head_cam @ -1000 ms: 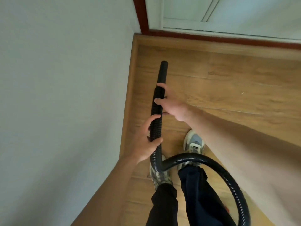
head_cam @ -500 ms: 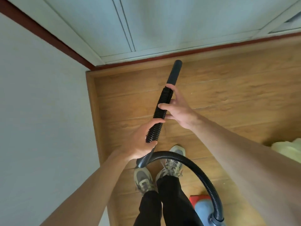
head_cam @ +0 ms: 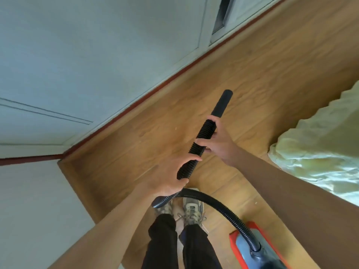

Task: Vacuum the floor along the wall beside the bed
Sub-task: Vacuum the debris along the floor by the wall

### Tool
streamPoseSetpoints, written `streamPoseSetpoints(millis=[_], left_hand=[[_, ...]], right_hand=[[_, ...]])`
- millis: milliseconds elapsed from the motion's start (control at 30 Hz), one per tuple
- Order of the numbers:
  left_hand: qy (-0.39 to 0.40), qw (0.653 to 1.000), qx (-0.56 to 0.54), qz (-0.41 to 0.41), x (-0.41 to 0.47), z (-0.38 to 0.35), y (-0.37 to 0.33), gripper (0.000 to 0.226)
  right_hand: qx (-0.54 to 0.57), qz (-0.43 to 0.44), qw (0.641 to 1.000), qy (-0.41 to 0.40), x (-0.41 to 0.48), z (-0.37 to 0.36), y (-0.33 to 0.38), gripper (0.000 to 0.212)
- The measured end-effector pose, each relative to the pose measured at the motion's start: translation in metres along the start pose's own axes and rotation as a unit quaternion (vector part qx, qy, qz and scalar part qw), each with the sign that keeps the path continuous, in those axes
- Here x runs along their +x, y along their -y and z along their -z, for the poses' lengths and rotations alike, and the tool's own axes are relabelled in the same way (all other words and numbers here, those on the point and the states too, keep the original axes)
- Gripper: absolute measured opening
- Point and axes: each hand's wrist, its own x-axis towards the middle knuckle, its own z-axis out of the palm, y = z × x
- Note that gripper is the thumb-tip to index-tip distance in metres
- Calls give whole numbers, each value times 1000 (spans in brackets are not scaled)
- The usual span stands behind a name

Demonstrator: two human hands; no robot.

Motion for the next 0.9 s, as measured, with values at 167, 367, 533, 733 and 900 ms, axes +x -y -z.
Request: streamPoseSetpoints(millis=[167, 367, 533, 733, 900], left_hand=[[98, 992, 75, -38, 28, -10, -35, 68], [209, 968, 107, -86, 53, -28, -75, 68], [279, 942, 142, -121, 62, -37, -98, 71], [335, 904, 206, -170, 60, -42, -123, 68], [393, 864, 248, -192, 58, -73, -147, 68]], right_hand=[[63, -21, 997, -41, -32, 52, -20, 76], [154, -42, 977, -139, -72, 93, -52, 76], [222, -25, 952, -210, -104, 103, -76, 80], [308, 19, 915, -259, -143, 102, -100, 81], [366, 41, 877, -309, -179, 103, -137, 82]])
